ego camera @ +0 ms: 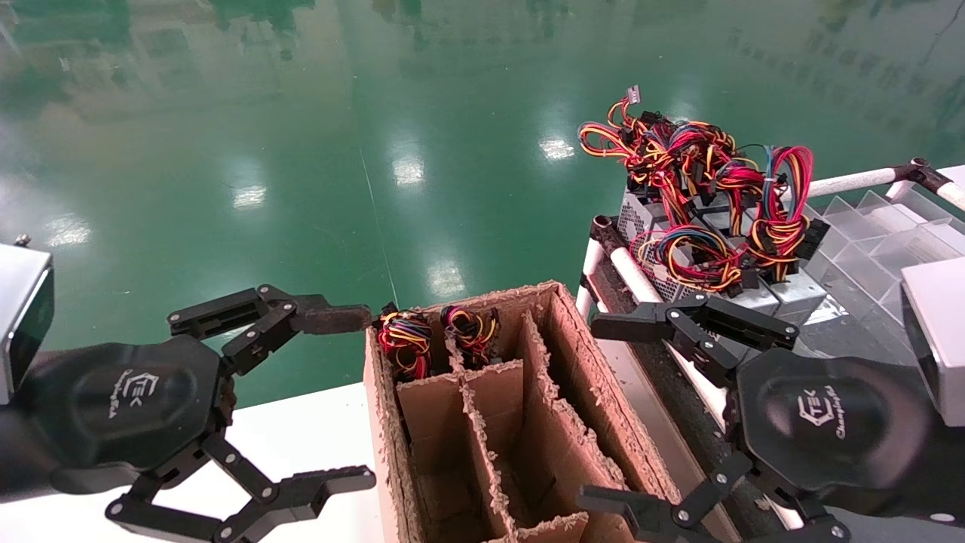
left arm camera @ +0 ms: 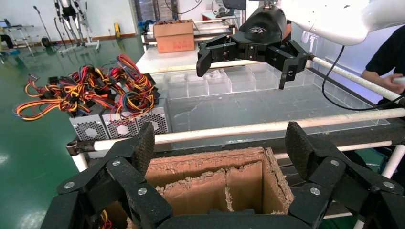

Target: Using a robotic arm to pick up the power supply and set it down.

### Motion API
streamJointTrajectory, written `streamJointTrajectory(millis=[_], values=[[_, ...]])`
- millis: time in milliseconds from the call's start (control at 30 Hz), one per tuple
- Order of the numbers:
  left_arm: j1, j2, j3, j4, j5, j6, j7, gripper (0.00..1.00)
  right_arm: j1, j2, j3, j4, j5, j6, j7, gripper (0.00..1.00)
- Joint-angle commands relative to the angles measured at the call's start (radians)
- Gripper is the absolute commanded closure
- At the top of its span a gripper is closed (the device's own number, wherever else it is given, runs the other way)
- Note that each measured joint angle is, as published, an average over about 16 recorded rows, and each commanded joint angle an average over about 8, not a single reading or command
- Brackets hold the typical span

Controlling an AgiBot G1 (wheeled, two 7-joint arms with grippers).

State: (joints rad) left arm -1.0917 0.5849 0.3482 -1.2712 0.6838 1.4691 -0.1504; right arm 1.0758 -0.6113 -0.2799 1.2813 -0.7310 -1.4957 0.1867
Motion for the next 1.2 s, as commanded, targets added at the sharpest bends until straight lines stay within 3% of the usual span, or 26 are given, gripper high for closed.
streamJointTrajectory(millis=[33,1200], values=[[0.0,0.0,0.0,0.0,0.0,0.0,0.0,1.0,0.0,0.0,0.0,0.0,0.0,0.0,0.0,0.0],[0.0,0.0,0.0,0.0,0.0,0.0,0.0,1.0,0.0,0.0,0.0,0.0,0.0,0.0,0.0,0.0]])
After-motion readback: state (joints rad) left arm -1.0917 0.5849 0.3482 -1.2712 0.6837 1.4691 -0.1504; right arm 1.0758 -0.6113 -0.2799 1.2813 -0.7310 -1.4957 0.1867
